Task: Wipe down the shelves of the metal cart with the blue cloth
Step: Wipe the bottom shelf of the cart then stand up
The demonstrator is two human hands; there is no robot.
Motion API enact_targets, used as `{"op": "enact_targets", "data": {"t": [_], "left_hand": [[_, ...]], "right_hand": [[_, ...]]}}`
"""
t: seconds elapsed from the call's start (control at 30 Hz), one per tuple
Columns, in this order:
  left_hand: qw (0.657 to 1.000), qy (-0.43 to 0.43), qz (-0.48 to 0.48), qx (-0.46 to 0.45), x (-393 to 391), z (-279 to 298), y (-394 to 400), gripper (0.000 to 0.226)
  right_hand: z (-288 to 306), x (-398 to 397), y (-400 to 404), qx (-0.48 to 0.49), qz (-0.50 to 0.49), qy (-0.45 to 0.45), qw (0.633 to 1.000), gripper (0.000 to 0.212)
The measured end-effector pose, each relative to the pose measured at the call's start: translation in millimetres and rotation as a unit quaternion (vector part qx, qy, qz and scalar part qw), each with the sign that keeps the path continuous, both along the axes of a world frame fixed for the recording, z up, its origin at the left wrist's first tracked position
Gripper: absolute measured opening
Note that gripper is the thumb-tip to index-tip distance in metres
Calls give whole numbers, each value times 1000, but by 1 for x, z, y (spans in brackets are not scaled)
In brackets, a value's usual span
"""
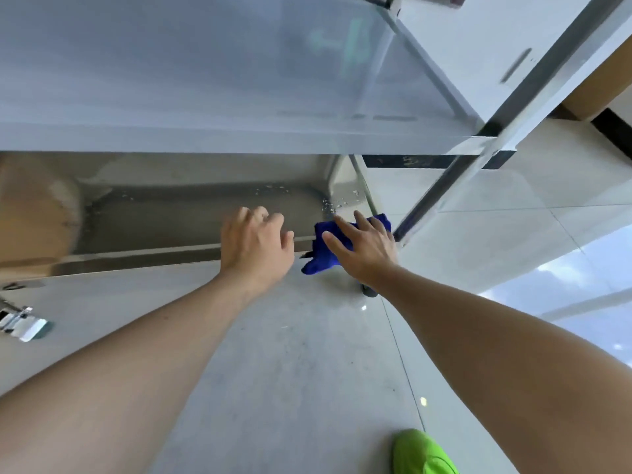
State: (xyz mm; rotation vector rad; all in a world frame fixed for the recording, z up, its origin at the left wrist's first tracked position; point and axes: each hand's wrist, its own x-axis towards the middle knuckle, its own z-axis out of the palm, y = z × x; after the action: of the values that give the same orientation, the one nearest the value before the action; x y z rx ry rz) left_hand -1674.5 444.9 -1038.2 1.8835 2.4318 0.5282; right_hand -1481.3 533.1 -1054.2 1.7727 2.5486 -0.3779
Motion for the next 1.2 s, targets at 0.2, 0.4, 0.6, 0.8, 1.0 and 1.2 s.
{"op": "enact_targets", "data": {"t": [0.2, 0.4, 0.6, 0.8, 1.0, 1.2], "left_hand": [[1000, 12, 6, 23, 25, -46, 12, 31], [995, -25, 6, 93, 20, -59, 17, 32], [951, -38, -164, 258, 39, -65, 1, 16], [940, -315, 28, -131, 82, -86, 12, 56], [806, -559, 104, -161, 94, -94, 39, 61], [804, -571, 106, -128, 99, -76, 24, 18]], "right_hand": [[-42, -4, 3, 57, 28, -44, 997, 59], [-56, -9, 4, 162, 12, -23, 986, 66], [-46, -12, 25, 138, -69, 54, 986, 63], [-41, -8, 28, 117, -67, 59, 989, 60], [-35, -9, 28, 111, -62, 68, 990, 62], [-27, 1, 24, 84, -33, 125, 988, 63]]}}
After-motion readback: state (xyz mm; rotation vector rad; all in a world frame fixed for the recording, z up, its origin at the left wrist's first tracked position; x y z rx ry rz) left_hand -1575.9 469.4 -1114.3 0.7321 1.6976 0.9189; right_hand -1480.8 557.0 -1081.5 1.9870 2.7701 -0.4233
